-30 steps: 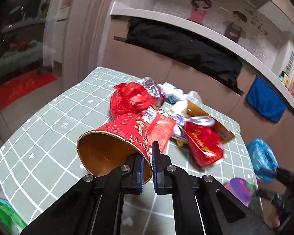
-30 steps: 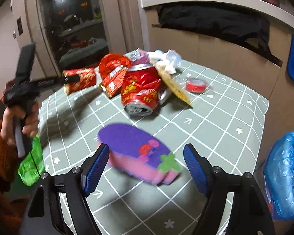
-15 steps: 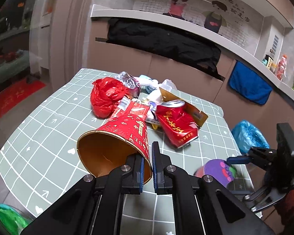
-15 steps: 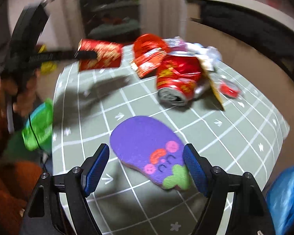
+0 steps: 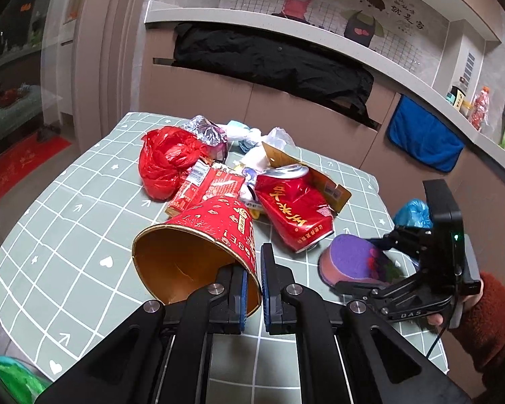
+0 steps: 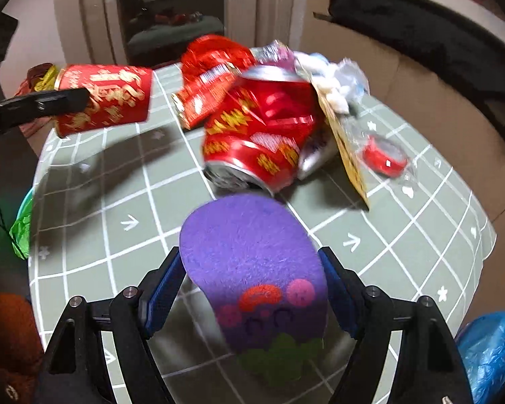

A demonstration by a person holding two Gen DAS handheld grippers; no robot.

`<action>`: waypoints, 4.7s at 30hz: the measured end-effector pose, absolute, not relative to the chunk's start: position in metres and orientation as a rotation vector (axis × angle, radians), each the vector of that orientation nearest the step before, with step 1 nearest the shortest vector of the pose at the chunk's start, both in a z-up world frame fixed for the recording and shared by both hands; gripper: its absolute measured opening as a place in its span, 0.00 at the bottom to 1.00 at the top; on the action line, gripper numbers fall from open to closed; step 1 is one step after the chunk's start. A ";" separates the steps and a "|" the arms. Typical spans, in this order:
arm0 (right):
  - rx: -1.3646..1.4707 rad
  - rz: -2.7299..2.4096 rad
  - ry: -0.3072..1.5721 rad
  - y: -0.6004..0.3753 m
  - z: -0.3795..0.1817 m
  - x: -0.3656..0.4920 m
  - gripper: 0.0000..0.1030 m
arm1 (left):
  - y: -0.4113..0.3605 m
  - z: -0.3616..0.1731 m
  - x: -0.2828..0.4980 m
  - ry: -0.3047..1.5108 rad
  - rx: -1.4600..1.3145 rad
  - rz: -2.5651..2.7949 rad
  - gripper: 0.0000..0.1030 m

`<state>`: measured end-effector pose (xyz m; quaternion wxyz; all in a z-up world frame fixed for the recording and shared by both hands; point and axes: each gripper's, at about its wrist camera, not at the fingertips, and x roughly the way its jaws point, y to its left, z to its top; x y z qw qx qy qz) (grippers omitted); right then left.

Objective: Collect trash
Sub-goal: 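Carry the red cup and purple sponge over the blue-lined bin with both tools, then open both tools to drop the cup and sponge into the bin, then grasp the red snack wrapper with the left tool while the right tool grasps the yellow packet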

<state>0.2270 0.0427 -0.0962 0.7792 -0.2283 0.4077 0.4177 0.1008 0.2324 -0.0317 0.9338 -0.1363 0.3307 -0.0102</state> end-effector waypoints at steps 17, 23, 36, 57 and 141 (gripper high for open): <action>-0.156 0.584 0.658 -0.080 0.016 0.225 0.67 | 0.126 0.043 0.150 0.571 -0.167 -0.182 0.07; -0.073 0.286 0.585 -0.189 0.033 0.232 0.67 | 0.023 0.057 0.200 0.544 -0.115 -0.348 0.07; 0.151 -0.019 0.599 -0.345 0.004 0.255 0.67 | -0.150 -0.005 0.308 0.725 -0.069 -0.563 0.07; 0.227 0.037 0.742 -0.366 -0.067 0.318 0.70 | -0.174 -0.038 0.374 0.898 -0.175 -0.701 0.53; -0.075 0.686 0.935 0.006 -0.037 0.301 0.03 | 0.300 -0.090 0.238 0.870 -0.468 -0.083 0.27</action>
